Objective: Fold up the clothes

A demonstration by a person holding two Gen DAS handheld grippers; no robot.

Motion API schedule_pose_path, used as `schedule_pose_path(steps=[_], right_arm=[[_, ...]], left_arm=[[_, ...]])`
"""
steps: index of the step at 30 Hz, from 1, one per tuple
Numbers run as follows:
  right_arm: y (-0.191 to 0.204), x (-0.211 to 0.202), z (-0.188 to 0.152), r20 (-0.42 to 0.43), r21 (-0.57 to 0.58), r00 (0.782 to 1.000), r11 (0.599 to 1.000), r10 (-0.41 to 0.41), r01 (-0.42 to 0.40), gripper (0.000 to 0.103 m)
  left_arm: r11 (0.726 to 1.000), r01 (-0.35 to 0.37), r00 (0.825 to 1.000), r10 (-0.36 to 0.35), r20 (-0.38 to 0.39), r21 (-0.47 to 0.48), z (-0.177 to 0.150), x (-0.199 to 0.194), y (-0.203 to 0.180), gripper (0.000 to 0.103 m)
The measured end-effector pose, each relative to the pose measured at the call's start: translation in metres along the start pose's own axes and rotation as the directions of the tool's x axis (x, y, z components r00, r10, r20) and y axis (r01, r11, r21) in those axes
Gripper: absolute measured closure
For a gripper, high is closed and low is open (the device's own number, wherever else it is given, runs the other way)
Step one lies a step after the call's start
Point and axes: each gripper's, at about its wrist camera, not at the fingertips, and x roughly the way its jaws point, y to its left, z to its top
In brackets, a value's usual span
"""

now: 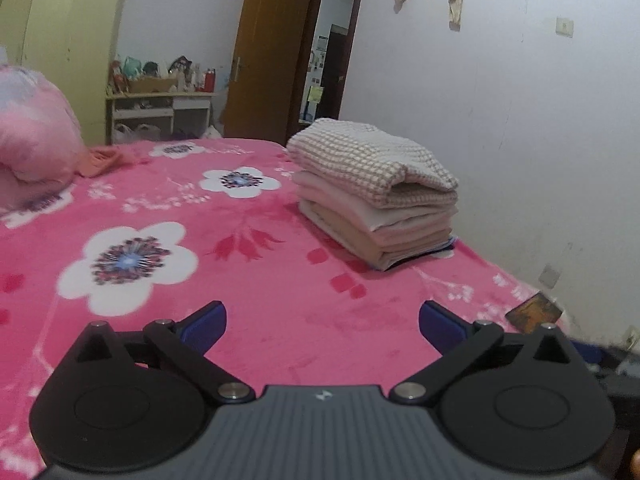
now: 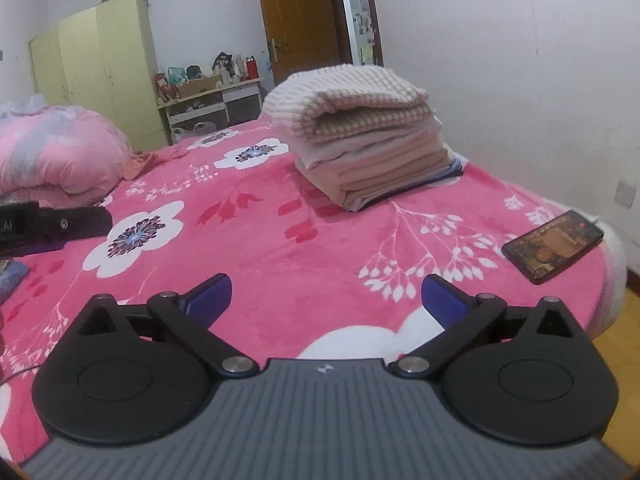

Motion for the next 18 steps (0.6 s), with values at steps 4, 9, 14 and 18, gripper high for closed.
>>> schedule_pose_path(steps=[4, 9, 14, 18], right_arm=[[0.019, -0.01, 0.002, 0.012, -0.017, 1.0, 0.999, -0.027, 0.027, 0.001], [0.035, -0.015, 0.001, -0.004, -0.027, 0.998, 0.998, -0.061, 0.061, 0.001], [0.046, -0.016, 0.0, -0.013, -0.057, 0.992, 0.99, -0.127, 0.126, 0.001], [0.048, -0.017, 0.005, -0.013, -0.067, 0.989, 0.987, -0.148, 0.147, 0.001]], left_arm=[[0.999, -0.031, 0.999, 0.031, 0.018, 0.005, -0.005, -0.018, 0.004, 0.0], [0.998, -0.066, 0.997, 0.066, -0.026, -0.012, -0.009, -0.023, 0.007, 0.0], [0.991, -0.13, 0.99, 0.131, -0.044, 0.021, -0.011, -0.026, 0.002, 0.0], [0.992, -0.122, 0.992, 0.122, -0.008, 0.007, -0.009, -0.032, 0.002, 0.0]])
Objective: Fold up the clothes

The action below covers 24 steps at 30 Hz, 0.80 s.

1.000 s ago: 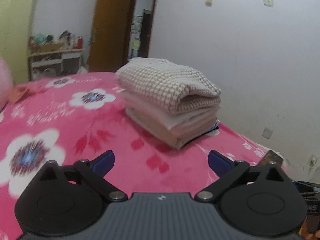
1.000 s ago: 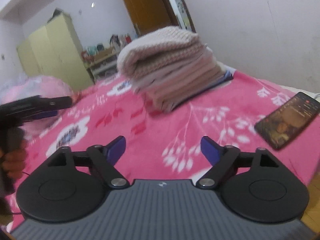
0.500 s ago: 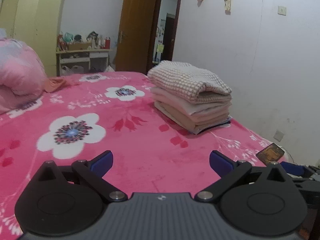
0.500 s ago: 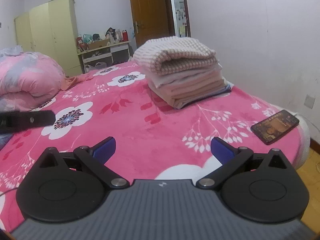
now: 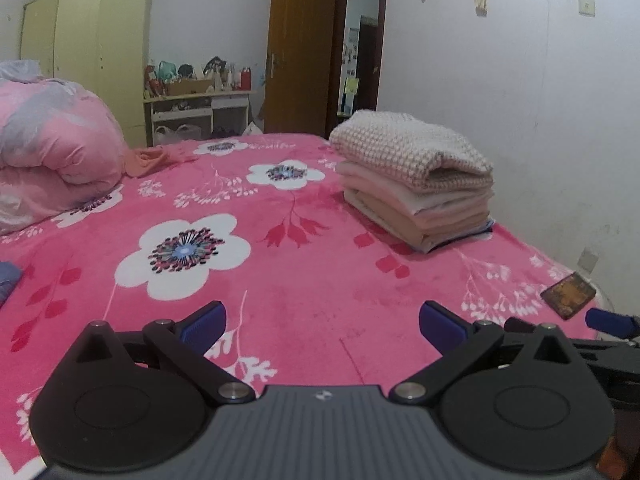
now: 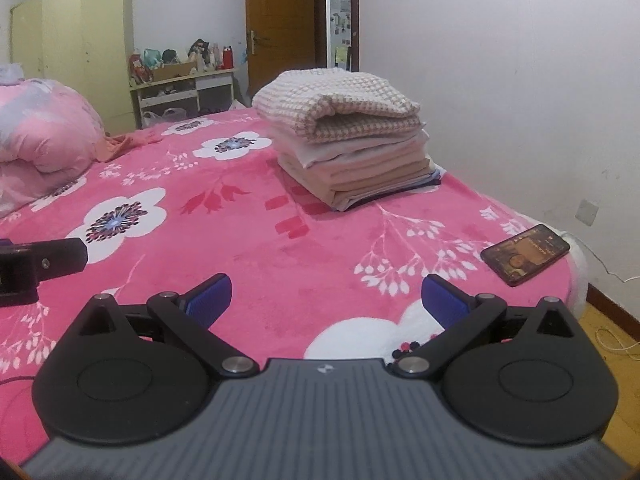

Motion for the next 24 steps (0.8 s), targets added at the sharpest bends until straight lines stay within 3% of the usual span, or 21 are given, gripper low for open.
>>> schedule_pose_path(steps=[3, 8, 15, 21, 24], right_arm=[[0.001, 0.0, 0.002, 0.0, -0.016, 1.0, 1.0, -0.026, 0.026, 0.001], [0.003, 0.001, 0.005, -0.003, -0.046, 0.999, 0.998, -0.054, 0.053, 0.001], [0.007, -0.001, 0.01, 0.006, -0.066, 0.998, 0.996, -0.067, 0.067, 0.001], [0.007, 0.0, 0.022, -0.01, -0.051, 0.998, 0.997, -0.06, 0.059, 0.001], [0.007, 0.0, 0.028, -0.028, -0.058, 0.997, 0.996, -0.073, 0.072, 0.001]], left_arm=[[1.0, 0.008, 1.0, -0.008, 0.03, 0.016, 0.002, -0.004, 0.0, 0.0], [0.995, -0.047, 0.997, 0.041, 0.065, 0.088, 0.003, -0.004, -0.008, 0.0], [0.991, -0.094, 0.992, 0.086, 0.089, 0.097, 0.005, -0.001, -0.011, 0.0], [0.997, -0.061, 0.994, 0.058, 0.088, 0.04, 0.011, 0.0, -0.008, 0.0], [0.996, -0.068, 0.995, 0.063, 0.08, 0.059, 0.013, 0.001, -0.011, 0.0]])
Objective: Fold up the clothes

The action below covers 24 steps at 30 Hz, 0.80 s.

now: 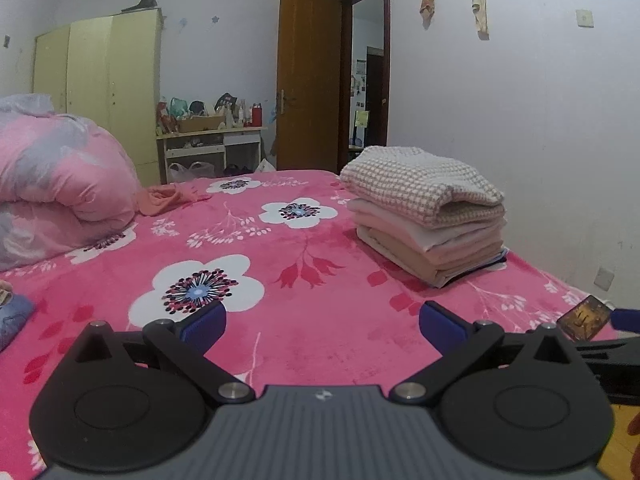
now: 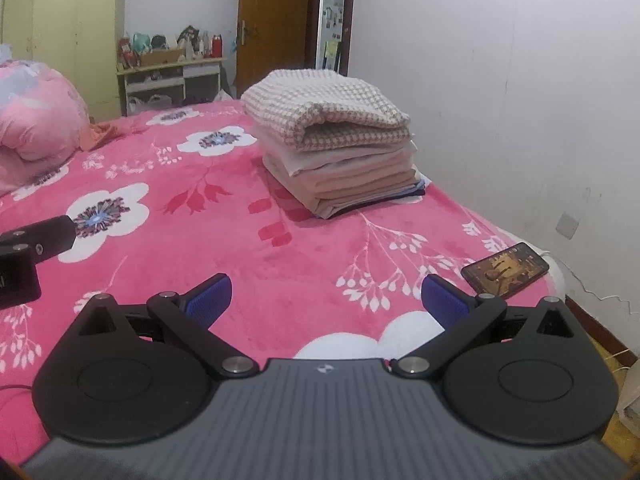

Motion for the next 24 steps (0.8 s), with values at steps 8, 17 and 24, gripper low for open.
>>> schedule_pose_path(steps=[8, 17, 24], right_arm=[[-0.007, -0.004, 0.003, -0.02, 0.048, 0.999, 0.998, -0.042, 0.042, 0.001], [-0.007, -0.001, 0.004, -0.038, 0.067, 0.998, 0.996, -0.053, 0.055, 0.001], [0.001, 0.0, 0.006, -0.026, 0.023, 0.997, 0.997, -0.075, 0.076, 0.001]], left_arm=[[0.999, 0.031, 0.998, -0.03, -0.048, 0.01, 0.002, 0.004, -0.007, 0.0], [1.0, 0.006, 0.999, -0.007, -0.041, -0.026, 0.005, 0.005, -0.004, 0.0], [0.999, -0.01, 0.999, 0.007, -0.044, -0.053, 0.004, 0.006, 0.001, 0.0]])
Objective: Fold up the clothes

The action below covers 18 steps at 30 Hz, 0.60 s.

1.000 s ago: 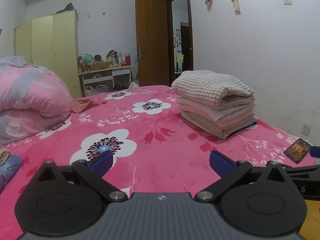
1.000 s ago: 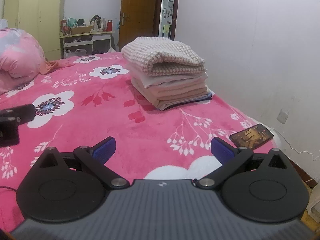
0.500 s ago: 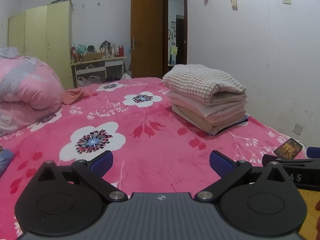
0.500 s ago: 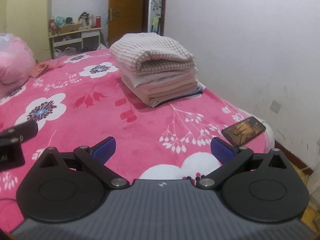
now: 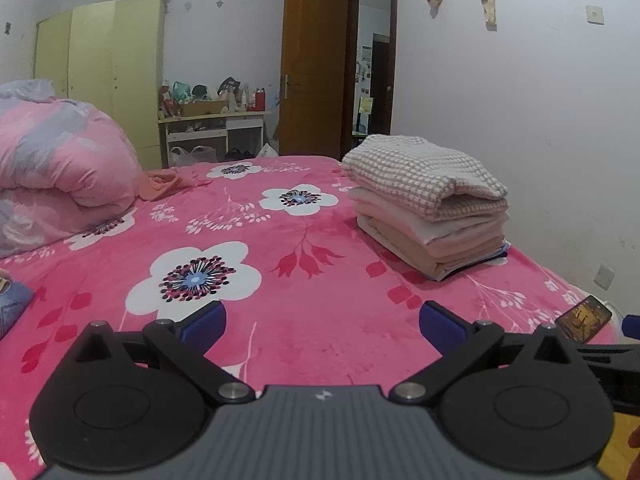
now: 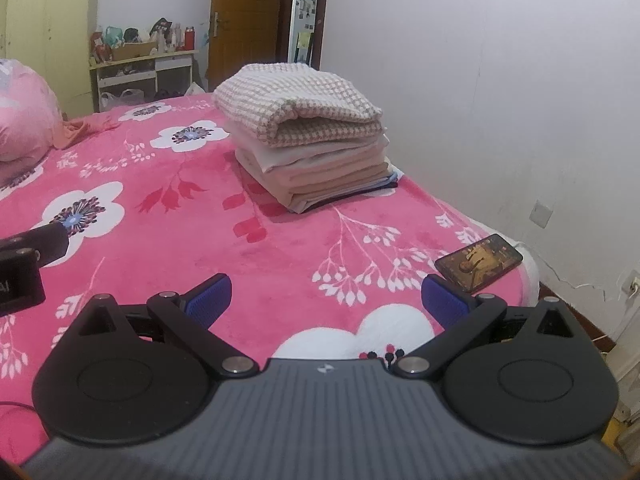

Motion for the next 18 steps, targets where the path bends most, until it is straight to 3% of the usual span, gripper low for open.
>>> schedule_pose_path(steps=[18], right_arm=[[0.0041, -0.0046, 0.0005, 0.012, -0.025, 1.0, 1.0, -0.002, 0.002, 0.001]], left_arm=[[1.0, -0.001, 1.0, 0.001, 0.022, 0.004, -0.0023, -0.0059, 0.0012, 0.0]])
